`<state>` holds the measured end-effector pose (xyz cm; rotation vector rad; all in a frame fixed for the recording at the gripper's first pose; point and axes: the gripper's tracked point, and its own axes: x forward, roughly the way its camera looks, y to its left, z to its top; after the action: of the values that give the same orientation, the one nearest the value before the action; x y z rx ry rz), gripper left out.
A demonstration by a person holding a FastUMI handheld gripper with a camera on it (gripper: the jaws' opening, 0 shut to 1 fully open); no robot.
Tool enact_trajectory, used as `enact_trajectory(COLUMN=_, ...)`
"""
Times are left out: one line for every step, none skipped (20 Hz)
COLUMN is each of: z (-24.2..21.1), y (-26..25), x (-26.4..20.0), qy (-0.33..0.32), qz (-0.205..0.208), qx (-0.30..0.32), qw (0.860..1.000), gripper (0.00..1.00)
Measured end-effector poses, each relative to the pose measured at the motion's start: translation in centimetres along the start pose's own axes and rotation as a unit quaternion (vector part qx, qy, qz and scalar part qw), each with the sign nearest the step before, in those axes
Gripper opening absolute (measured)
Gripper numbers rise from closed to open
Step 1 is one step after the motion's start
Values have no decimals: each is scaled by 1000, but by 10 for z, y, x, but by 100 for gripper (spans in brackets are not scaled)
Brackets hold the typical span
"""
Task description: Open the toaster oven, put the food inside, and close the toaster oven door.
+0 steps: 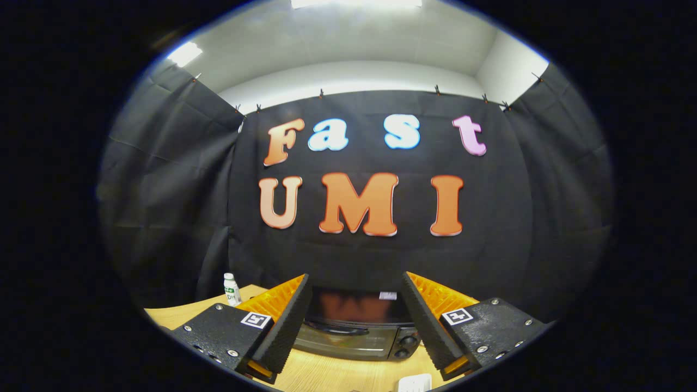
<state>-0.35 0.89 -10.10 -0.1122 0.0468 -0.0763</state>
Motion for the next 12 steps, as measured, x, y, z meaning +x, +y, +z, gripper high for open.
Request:
enact_trajectory(z=10, y=1, x=-8, qy=-4, qz=4, qx=3, qw=1000, gripper=98)
enact_trajectory(z=18, y=0, x=-15, qy=-5, qz=7, qx=11, qw=1000, gripper=98)
enact_trajectory(z=28, y=-3, x=-19, qy=-4, qz=10, qx=21, qw=1000, gripper=98)
enact_trajectory(z=34, y=-6, x=-25, qy=-3, qz=13, qx=30, qw=999, gripper=98)
enact_trajectory(z=42, y=-10, x=-29, qy=-4, qz=15, qx=37, qw=999, gripper=98)
enact_trajectory(z=49, y=-14, x=-33, qy=-9, qz=15, qx=37, qw=999, gripper=98)
enact_trajectory(z=55, y=-20, x=-36, qy=-15, qz=9, qx=33, qw=999, gripper=98)
enact_trajectory(z=61, y=-27, x=-37, qy=-23, qz=0, qx=28, qw=999, gripper=98)
enact_trajectory(z=68, y=-31, x=-39, qy=-36, qz=-8, qx=27, qw=999, gripper=98)
enact_trajectory(z=74, y=-34, x=-40, qy=-46, qz=-14, qx=26, qw=999, gripper=98)
enact_trajectory(z=77, y=-36, x=-42, qy=-51, qz=-21, qx=25, qw=998, gripper=98)
enact_trajectory(z=77, y=-37, x=-42, qy=-49, qz=-28, qx=24, qw=998, gripper=98)
